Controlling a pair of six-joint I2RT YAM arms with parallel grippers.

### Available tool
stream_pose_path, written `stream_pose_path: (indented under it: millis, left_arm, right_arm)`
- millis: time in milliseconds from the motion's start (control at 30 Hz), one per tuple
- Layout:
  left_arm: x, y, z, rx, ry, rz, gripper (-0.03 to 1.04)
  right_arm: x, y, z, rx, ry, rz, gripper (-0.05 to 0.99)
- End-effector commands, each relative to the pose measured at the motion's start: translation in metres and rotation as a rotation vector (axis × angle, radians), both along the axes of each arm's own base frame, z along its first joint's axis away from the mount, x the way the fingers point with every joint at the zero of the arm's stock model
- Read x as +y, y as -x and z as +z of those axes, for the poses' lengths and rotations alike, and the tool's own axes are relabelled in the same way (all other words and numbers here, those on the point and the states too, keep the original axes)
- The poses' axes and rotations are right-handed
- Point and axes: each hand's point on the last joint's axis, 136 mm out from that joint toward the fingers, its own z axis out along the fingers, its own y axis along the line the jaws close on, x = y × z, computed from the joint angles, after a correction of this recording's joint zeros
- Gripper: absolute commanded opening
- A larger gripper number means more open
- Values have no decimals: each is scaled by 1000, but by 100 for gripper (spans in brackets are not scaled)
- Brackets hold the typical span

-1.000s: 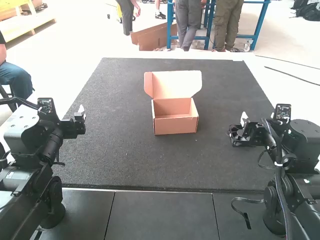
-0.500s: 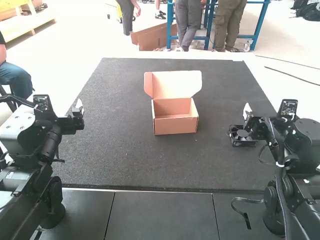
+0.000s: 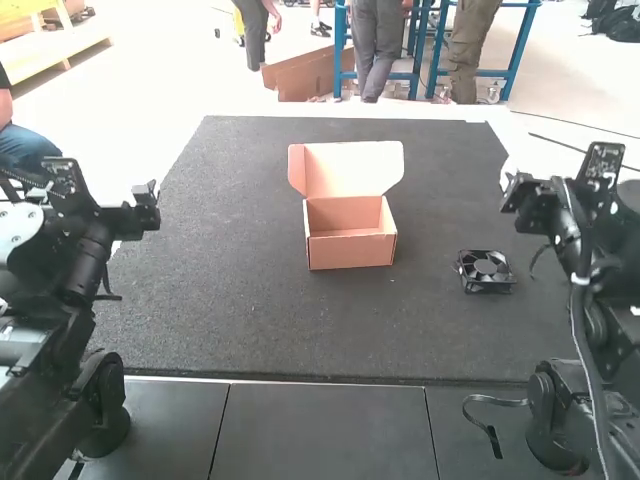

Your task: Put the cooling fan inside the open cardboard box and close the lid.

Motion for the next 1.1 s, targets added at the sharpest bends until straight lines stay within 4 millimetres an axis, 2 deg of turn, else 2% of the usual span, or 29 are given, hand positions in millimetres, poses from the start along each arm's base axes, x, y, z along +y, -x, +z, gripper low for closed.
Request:
stream_pose_path:
  millis: [0, 167, 267, 333, 467, 533, 633, 667, 733, 867, 967, 1067]
  left_arm:
    - [3, -8, 31, 17, -9, 15, 97]
    - [11, -37, 25, 222, 6, 62, 97]
    - [14, -49, 21, 335, 24, 77, 97]
    - [16, -55, 17, 410, 32, 83, 97]
    - [13, -62, 1, 569, 19, 75, 97]
    - [11, -65, -7, 631, 10, 67, 97]
    - [8, -67, -41, 779, -12, 58, 97]
    - [8, -66, -50, 821, -14, 59, 97]
    - [10, -65, -60, 871, -15, 65, 97]
    - [8, -68, -51, 853, -15, 57, 97]
    - [6, -72, -42, 833, -15, 49, 97]
    - [4, -75, -40, 827, -12, 40, 97]
  right_arm:
    - [-11, -22, 16, 86, -41, -66, 91]
    - [-9, -53, 12, 314, -52, -74, 91]
    - [-6, -63, 7, 458, -48, -72, 91]
    - [2, -66, -5, 564, -46, -28, 91]
    - [-5, -74, 1, 604, -21, -63, 91]
    - [-6, -71, -30, 753, 65, -48, 90]
    - [-11, -56, -77, 1022, 81, -66, 91]
    - [-13, -54, -86, 1075, 63, -84, 91]
    - [-20, -52, -90, 1131, 56, -107, 91]
    - [-49, -56, -91, 1134, 26, -161, 91]
    - [-66, -53, -106, 1190, 94, -138, 90]
    - [-75, -56, -114, 1215, 168, -109, 90]
